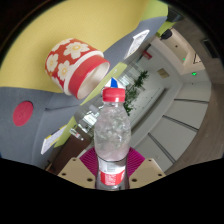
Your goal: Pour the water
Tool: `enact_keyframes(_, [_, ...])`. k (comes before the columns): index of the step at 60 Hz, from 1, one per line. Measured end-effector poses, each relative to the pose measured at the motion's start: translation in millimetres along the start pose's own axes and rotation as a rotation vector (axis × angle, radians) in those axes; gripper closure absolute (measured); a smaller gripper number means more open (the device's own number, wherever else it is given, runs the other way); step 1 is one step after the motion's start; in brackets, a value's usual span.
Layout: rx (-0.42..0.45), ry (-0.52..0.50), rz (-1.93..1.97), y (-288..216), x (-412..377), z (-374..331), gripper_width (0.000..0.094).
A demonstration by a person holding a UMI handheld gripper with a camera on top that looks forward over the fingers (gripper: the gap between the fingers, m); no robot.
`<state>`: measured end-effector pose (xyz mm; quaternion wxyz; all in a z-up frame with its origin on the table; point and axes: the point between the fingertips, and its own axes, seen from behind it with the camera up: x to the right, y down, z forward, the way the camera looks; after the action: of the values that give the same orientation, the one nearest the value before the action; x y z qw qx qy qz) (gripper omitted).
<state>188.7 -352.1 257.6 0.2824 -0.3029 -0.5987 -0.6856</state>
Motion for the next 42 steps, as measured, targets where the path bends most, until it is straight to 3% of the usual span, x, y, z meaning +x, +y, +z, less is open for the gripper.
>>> enact_keyframes(12, [0.015, 0.011, 0.011, -9.0, -0.1, 0.5, 0.0612])
enact_keyframes(20, [-0.020, 0.051, 0.234, 10.0, 30.9, -6.2, 0.0612])
enact_keyframes(36, [-0.110, 0.092, 1.294, 78.9, 91.4, -20.2, 0.0609])
enact_keyframes(42, [-0.099, 0.038, 1.729, 100.4, 73.7, -13.1, 0.0609])
